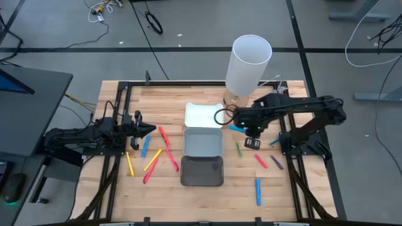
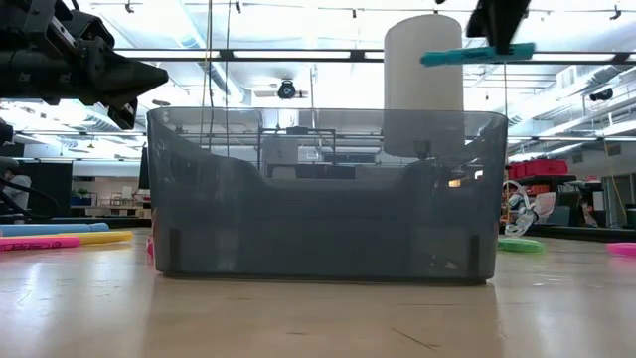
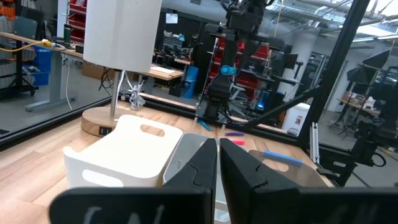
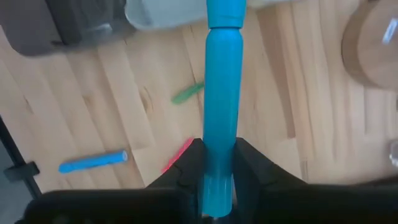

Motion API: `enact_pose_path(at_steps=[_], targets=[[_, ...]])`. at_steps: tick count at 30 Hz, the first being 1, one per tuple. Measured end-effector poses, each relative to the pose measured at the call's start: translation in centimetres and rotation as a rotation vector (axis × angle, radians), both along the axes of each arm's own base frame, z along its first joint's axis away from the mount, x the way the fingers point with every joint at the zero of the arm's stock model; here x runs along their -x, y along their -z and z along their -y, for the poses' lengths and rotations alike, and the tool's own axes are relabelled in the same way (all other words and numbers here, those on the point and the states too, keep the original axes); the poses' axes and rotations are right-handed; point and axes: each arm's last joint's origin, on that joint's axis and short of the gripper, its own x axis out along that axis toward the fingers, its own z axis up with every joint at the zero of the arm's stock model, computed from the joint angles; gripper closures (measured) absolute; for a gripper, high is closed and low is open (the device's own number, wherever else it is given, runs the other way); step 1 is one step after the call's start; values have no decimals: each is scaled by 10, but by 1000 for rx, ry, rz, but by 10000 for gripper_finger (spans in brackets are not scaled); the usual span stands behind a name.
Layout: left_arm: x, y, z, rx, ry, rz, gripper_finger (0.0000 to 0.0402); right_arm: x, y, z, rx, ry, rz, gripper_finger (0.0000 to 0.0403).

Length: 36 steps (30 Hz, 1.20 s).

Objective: Pick & Place Markers
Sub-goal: Put the top right blue highlighter pen into the gray bin

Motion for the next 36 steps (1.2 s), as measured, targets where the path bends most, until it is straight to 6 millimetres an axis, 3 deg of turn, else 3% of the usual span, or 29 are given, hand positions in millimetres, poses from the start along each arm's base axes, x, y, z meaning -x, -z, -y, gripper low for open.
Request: enact_pose_path(at_steps=[10,22,36], targets=[[0,0,0,0,0,0,378,-53,-6,-2,-1,-27,37,348],[0,0,0,0,0,0,378,-98,-2,-2,3,-53,69,348],[0,0,0,0,0,0,378,-140,34,-3,14,-112,72,348]])
